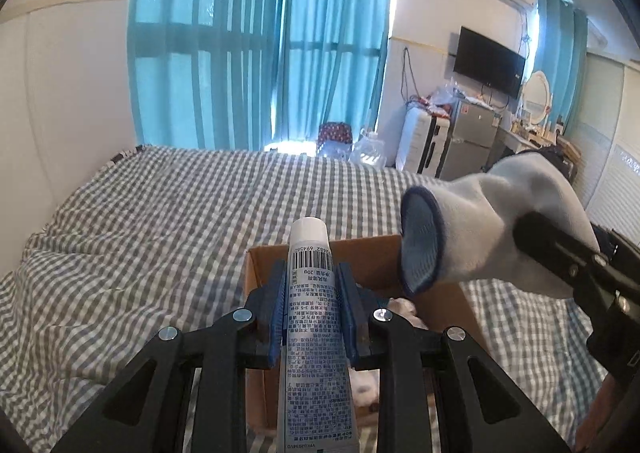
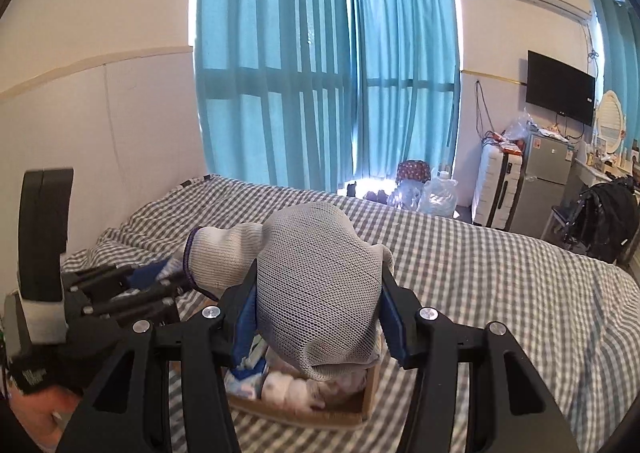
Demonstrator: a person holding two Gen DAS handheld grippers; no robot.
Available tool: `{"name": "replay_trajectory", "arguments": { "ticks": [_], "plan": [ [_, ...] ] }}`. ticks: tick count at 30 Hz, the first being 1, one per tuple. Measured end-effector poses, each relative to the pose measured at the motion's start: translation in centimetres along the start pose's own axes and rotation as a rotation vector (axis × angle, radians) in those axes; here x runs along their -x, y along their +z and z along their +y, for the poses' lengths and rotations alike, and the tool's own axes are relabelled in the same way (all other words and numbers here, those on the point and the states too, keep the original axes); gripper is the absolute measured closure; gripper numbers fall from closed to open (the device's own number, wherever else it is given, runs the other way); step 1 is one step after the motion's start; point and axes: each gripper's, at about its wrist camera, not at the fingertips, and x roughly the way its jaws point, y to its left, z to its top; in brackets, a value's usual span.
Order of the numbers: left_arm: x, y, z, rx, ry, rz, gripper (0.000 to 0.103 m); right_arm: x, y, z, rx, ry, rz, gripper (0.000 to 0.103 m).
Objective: Organize objects
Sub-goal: 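Carry the tube and glove into the box and open both grippers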
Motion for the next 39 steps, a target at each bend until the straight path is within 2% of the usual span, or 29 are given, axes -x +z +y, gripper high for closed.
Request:
{"name": "replay_trajectory", "arguments": {
  "ticks": [5,11,22,24,26,27,28,33,37,39],
  "plan": [
    [-3.3,-1.4,-0.7,-0.058,0.047,0.023,0.079,-4.1,-1.1,-1.0,-0.038,0.035,0.049,0.051],
    [-6.2,-3.1,-0.9,-0.058,0.043,0.084,0.079,-7.9,-3.6,-1.9,-0.039,0.031,0.112,0.051],
    [-7.4,-4.3,-1.1,-0.074,0.034,0.148,0.077,-9.2,-5.2,-2.2,-0.054,0.039,0.159,0.042],
    [-7.1,-4.3,-1.0,-0.072,0.041,0.156,0.071,-9.0,-5.1,-2.3,-0.064,0.043,0.162,0.031],
    [-6.3,-4.2,-0.9,-0.071,0.046,0.151,0.045,-8.4,-4.9,-2.4,-0.073,0.034,0.155,0.026],
    [-5.8,-4.1,-0.8,-0.068,0.051,0.14,0.04,-7.9,-4.6,-2.3,-0.073,0.033,0.153,0.025],
    [-5.0,-3.9,-0.7,-0.063,0.057,0.121,0.037,-7.5,-4.4,-2.2,-0.071,0.034,0.149,0.025],
    [-1.2,-2.5,-0.3,-0.035,0.051,0.072,0.036,-3.9,-2.5,-1.6,-0.044,0.004,0.107,0.025],
    [3.6,-1.0,-0.4,-0.016,0.053,-0.011,0.022,0.5,-0.8,-0.8,-0.025,-0.019,0.052,0.021],
    [6.3,-0.6,-0.5,-0.007,0.049,-0.057,0.019,2.5,0.0,-0.6,-0.016,-0.034,0.027,0.02]
  ]
}}
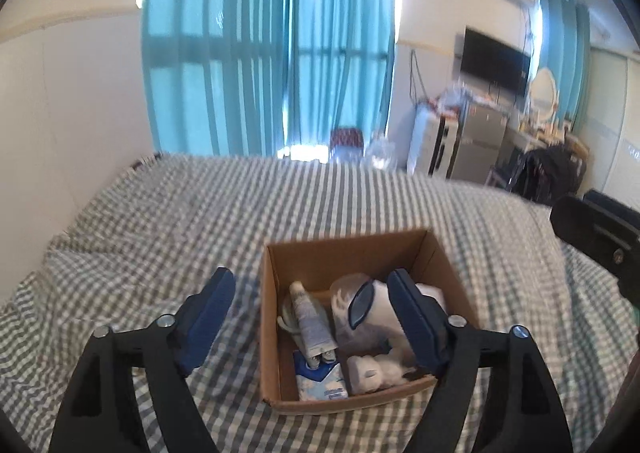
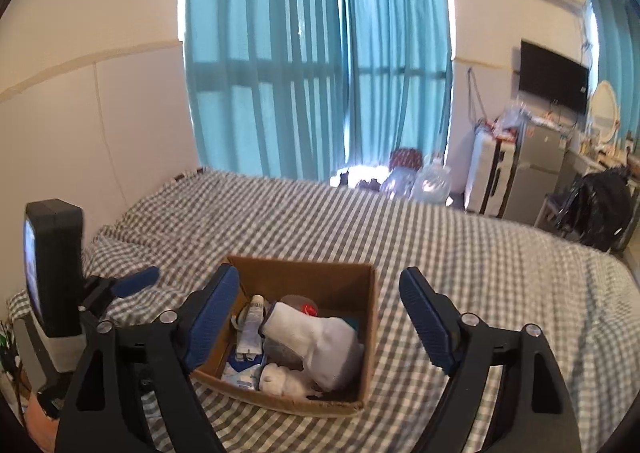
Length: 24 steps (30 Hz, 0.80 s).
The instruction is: Organize objects
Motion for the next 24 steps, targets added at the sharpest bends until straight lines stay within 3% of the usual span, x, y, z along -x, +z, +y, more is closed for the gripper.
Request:
{"name": "replay_trajectory", "arguments": {
  "ticks": [5,13,19,24],
  "plan": [
    [5.3,0.7,0.0,0.013,-0.003,-0.078,0.01,5.9,1.4,0.9,0.016,-0.021,-0.061,0.017],
    [12.0,-0.2,-0.2,0.027,-0.006,-0.156,0.003,13.3,0.9,2.2,0.045,-0.068,-0.135,0.012],
    [16.0,-2.3,0.1,0.039,-0.014,-0.24,0.0,17.7,-2.0,2.8,0.04,-0.096,-0.168,0.008],
    [17.1,-4.5,-0.1,0.05,0.001,-0.264,0.0,19.3,-5.4,2.7,0.002,-0.127,-0.202,0.002]
  ]
}}
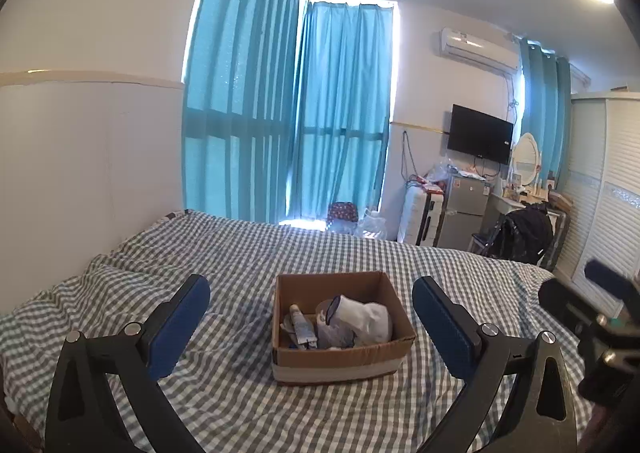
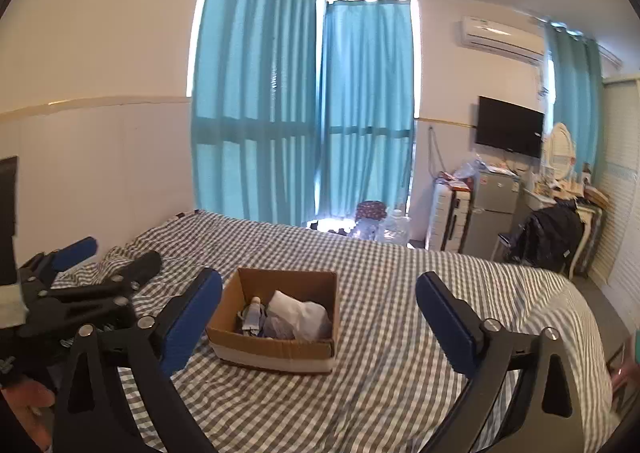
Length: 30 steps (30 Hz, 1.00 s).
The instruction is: Organize objects
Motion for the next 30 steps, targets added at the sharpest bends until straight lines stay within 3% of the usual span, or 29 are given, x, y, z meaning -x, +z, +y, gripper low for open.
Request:
{"name": "replay_trajectory", "arguments": {
  "ticks": [5,12,30],
  "plan": [
    [0.4,-2.9,0.5,-0.009,0.036,-0.004,0.0,-0.1,-4.5,-0.6,-0.034,-0.042,-0.034,0.0],
    [-0.9,-6.0,1.7,0.026,0.075,0.032,0.0,-3.6,-8.3,-0.8,-0.036,-0.022,0.045,0.0],
    [-1.7,-7.9,0.5,-0.053,0.066,0.091,0.0,-4.9,-9.6,-1.6,-0.046,-0.05,0.088,0.0]
  ]
}}
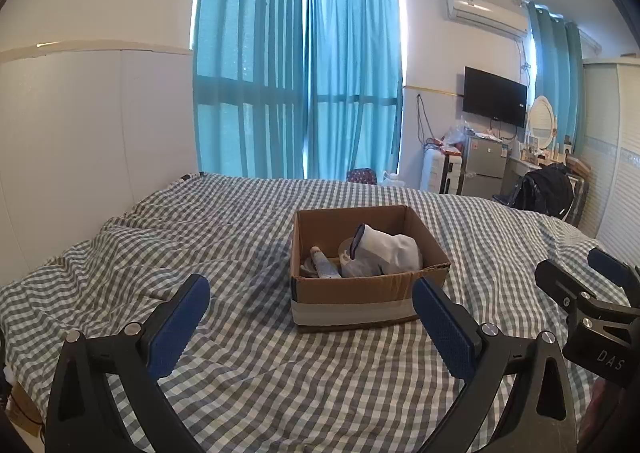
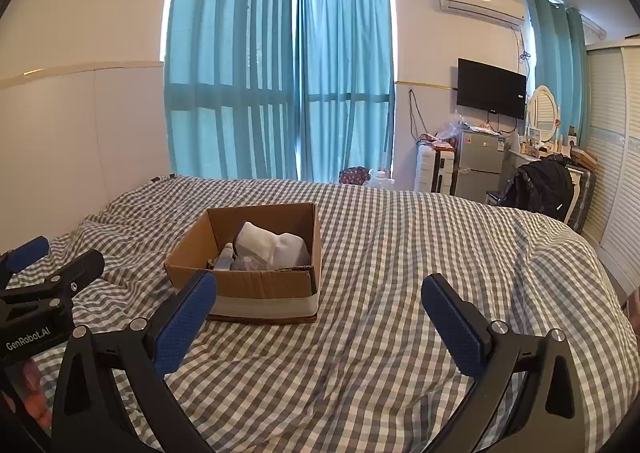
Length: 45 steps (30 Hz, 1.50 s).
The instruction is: Organize objects
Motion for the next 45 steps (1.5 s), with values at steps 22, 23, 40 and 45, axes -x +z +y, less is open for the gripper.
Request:
{"name": "replay_trajectory", "arguments": {
  "ticks": [22,23,40,45],
  "plan": [
    [0.3,-0.03,0.08,0.009,0.012,0.009,0.0,-0.29,-0.28,0.14,-0.022,-0.003,0.013,0.0],
    [0.27,-0.05,0.09,0.008,0.015,0.01,0.0,-0.33,-0.33,0.13,-0.022,-0.003,0.016,0.0],
    [0.14,-0.34,0.6,0.011,0.041,0.017,0.0,-0.72,-0.6,0.55,-0.022,-0.008,0.028,0.0],
    [0.19,-0.39,0.59,0.008,0.039,0.02,0.0,-0.76,-0.69,0.67,-0.021,-0.008,0.029,0.0]
  ]
}}
